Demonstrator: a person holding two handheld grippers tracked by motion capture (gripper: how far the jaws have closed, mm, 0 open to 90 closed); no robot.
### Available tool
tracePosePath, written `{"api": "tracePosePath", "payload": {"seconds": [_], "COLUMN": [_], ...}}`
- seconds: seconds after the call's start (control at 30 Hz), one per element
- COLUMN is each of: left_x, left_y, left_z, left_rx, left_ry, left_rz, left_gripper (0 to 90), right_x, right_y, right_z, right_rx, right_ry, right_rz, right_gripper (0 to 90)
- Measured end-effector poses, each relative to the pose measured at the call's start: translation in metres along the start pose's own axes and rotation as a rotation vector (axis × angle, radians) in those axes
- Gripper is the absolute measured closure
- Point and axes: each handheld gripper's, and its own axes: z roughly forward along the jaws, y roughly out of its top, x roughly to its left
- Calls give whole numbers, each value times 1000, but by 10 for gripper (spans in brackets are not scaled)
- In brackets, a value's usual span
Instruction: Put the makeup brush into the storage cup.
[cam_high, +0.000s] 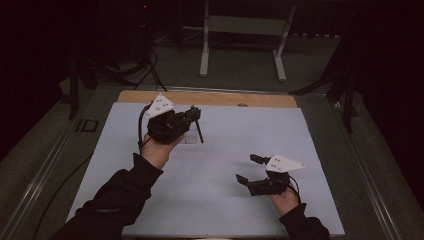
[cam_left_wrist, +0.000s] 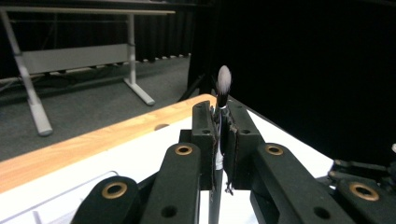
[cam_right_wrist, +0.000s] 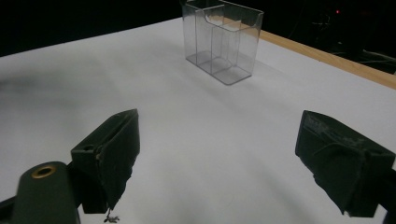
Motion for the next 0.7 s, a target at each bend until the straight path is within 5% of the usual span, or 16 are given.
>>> {"api": "tracePosePath", "payload": {"seconds": [0.37, 0.7], "left_x": [29, 52], "left_y": [21, 30], "left_z": [-12, -3], "left_rx": [-39, -34], "left_ry": [87, 144], "left_rz": [29, 63], "left_gripper": [854, 853], "right_x": [-1, 0], "right_y": [0, -1], "right_z": [0, 2], "right_rx": [-1, 4], "right_ry": [11, 19], "right_rz": [19, 32], "right_gripper": [141, 141]}}
